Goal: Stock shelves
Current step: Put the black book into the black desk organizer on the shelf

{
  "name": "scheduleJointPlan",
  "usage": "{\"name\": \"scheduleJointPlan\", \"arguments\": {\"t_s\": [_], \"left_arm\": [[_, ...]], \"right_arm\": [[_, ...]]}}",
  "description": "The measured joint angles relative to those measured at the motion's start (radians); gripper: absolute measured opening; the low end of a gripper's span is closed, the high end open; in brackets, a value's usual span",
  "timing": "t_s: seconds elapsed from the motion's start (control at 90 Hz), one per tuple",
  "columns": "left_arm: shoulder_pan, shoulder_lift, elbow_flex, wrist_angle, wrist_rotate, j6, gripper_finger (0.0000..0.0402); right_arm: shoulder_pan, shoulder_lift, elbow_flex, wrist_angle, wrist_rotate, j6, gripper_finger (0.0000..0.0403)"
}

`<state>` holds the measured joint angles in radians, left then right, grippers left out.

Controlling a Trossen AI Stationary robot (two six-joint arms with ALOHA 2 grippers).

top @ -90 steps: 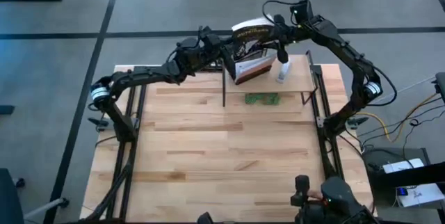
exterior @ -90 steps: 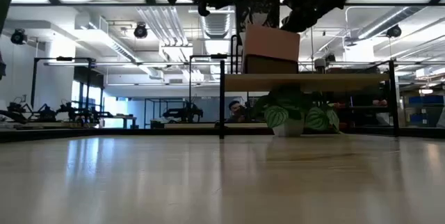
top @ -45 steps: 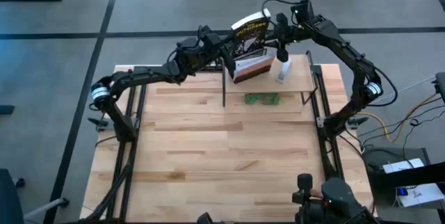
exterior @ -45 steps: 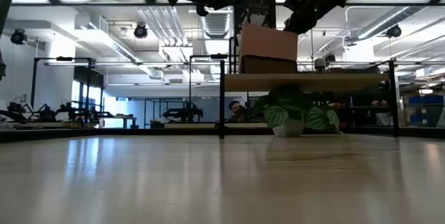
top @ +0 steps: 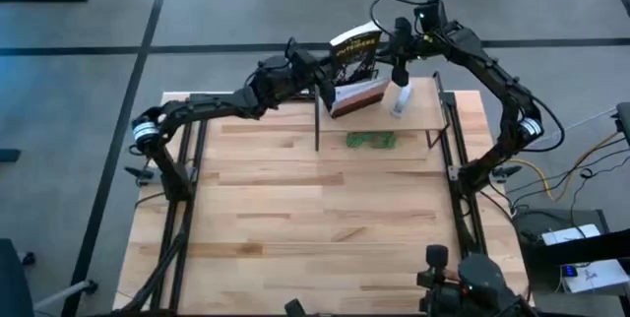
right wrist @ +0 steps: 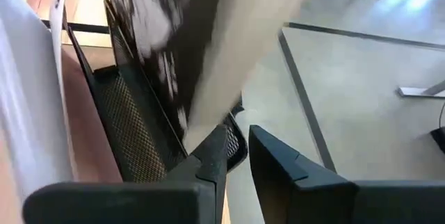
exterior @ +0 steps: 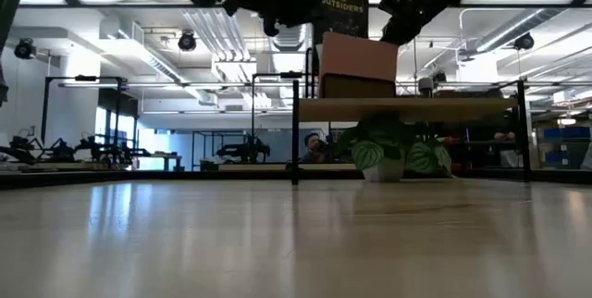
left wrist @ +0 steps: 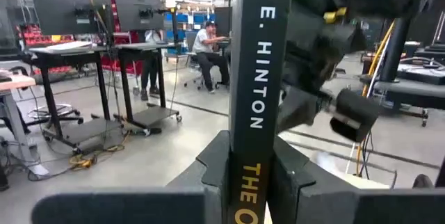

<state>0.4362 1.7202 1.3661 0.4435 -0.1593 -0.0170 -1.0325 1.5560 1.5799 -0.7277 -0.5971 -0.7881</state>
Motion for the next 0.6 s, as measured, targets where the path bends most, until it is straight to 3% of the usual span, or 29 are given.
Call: {"name": "scheduleJointPlan", "arguments": {"t_s": [0.178, 0.6], "left_arm": [[-0.001, 0.038, -0.001, 0.06, 0.005, -0.002, 0.004], [0.003, 0.035, -0.001, 0.014, 0.01, -0.045, 0.0051]], "right_arm": [[-0.002, -0.002, 0.001, -0.007, 0.007, 0.006, 0.006], [-0.001, -0.004, 0.001, -0.032, 0.002, 0.005, 0.0081]]}}
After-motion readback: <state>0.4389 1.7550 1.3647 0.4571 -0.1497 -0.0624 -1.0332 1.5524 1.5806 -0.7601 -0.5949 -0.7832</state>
